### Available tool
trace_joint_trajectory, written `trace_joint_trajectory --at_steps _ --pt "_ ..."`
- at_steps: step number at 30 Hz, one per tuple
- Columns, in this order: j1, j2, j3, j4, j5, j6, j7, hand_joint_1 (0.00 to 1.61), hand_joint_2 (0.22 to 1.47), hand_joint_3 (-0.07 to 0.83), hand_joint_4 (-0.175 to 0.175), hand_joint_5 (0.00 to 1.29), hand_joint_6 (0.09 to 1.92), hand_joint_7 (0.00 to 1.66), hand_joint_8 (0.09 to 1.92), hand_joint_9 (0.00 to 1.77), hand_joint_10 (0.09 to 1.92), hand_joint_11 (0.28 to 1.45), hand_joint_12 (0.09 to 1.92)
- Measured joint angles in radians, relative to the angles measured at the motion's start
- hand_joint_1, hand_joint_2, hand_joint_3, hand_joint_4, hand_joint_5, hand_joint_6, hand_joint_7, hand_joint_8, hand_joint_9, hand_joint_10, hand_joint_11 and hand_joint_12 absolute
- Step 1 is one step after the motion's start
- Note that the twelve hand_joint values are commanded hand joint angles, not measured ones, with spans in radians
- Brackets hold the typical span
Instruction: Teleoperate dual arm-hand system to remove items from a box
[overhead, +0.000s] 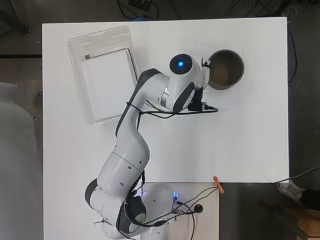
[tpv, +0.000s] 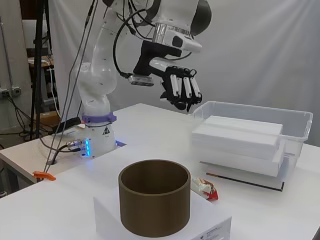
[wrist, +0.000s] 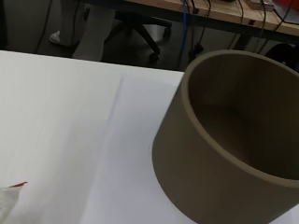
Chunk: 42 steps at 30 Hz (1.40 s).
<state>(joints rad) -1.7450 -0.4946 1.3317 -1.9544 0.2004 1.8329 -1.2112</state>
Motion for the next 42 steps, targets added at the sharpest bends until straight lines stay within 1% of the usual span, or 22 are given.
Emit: trace_joint_trajectory --at_steps 1,2,3,4,5,8,9,10,12,15,18,20,22,23,26,28,30,32,38,42 --pt "-0.089 -0.018 0.057 0.028 0.007 -0.009 -0.002 0.37 1.06 -0.014 0.060 0.45 0.30 0.62 0.82 0.79 0.84 0.63 0.83" --pt "-0.163 -0.036 0.109 0.050 0.010 -0.010 -0.007 0.19 1.03 -0.008 0.056 0.41 0.16 0.58 0.45 0.74 0.47 0.62 0.46" --pt "-0.224 -0.050 0.154 0.065 0.010 -0.010 -0.015 0.09 1.03 -0.004 0.054 0.41 0.09 0.61 0.23 0.75 0.26 0.65 0.25" --pt "-0.276 -0.059 0.196 0.071 0.010 -0.007 -0.026 0.04 1.03 -0.002 0.054 0.43 0.09 0.64 0.12 0.78 0.14 0.69 0.13" --pt "-0.308 -0.062 0.225 0.068 0.014 0.002 -0.044 0.02 1.03 0.000 0.057 0.46 0.09 0.69 0.09 0.82 0.09 0.73 0.09" --pt "-0.273 -0.071 0.217 0.014 0.036 0.035 -0.125 0.00 1.04 0.005 0.070 0.54 0.09 0.75 0.09 0.88 0.09 0.78 0.09" --pt "-0.222 -0.081 0.189 -0.019 0.047 0.054 -0.158 0.00 1.05 0.008 0.070 0.53 0.09 0.71 0.09 0.83 0.09 0.75 0.09" --pt "-0.145 -0.093 0.148 -0.069 0.061 0.086 -0.199 0.00 1.05 0.008 0.062 0.51 0.09 0.63 0.09 0.74 0.09 0.68 0.09" --pt "-0.023 -0.111 0.089 -0.155 0.082 0.128 -0.264 0.00 1.05 0.008 0.039 0.48 0.09 0.54 0.09 0.64 0.09 0.60 0.09" --pt "0.147 -0.129 0.023 -0.302 0.096 0.191 -0.346 0.00 1.05 0.004 0.019 0.46 0.09 0.50 0.09 0.61 0.09 0.57 0.09" --pt "0.200 -0.132 0.011 -0.372 0.094 0.222 -0.366 0.01 1.04 0.000 0.013 0.46 0.09 0.51 0.09 0.61 0.09 0.59 0.09" --pt "0.181 -0.129 0.021 -0.371 0.078 0.247 -0.348 0.08 1.03 -0.004 0.001 0.41 0.09 0.47 0.09 0.56 0.09 0.55 0.09" --pt "0.138 -0.127 0.052 -0.345 0.052 0.234 -0.324 0.11 1.00 -0.014 -0.021 0.28 0.09 0.38 0.09 0.47 0.09 0.51 0.09" --pt "0.101 -0.131 0.084 -0.320 0.030 0.215 -0.304 0.10 0.98 -0.018 -0.026 0.23 0.09 0.33 0.09 0.44 0.09 0.49 0.09" --pt "-0.050 -0.165 0.227 -0.224 0.007 0.159 -0.277 0.08 0.93 -0.028 -0.023 0.15 0.09 0.26 0.09 0.38 0.09 0.46 0.09" --pt "-0.141 -0.201 0.334 -0.152 -0.010 0.131 -0.271 0.08 0.91 -0.027 -0.019 0.13 0.09 0.23 0.09 0.36 0.09 0.45 0.09" --pt "-0.194 -0.223 0.391 -0.127 -0.024 0.119 -0.272 0.09 0.90 -0.024 -0.015 0.13 0.09 0.23 0.09 0.34 0.09 0.44 0.09" --pt "-0.206 -0.227 0.406 -0.130 -0.036 0.127 -0.281 0.10 0.89 -0.021 -0.013 0.13 0.09 0.22 0.09 0.34 0.09 0.43 0.09" --pt "-0.156 -0.239 0.414 -0.196 -0.092 0.181 -0.312 0.13 0.87 -0.019 -0.014 0.13 0.09 0.23 0.09 0.33 0.09 0.41 0.09" --pt "-0.163 -0.255 0.452 -0.209 -0.117 0.206 -0.290 0.14 0.86 -0.016 -0.016 0.13 0.09 0.23 0.09 0.32 0.09 0.40 0.09"
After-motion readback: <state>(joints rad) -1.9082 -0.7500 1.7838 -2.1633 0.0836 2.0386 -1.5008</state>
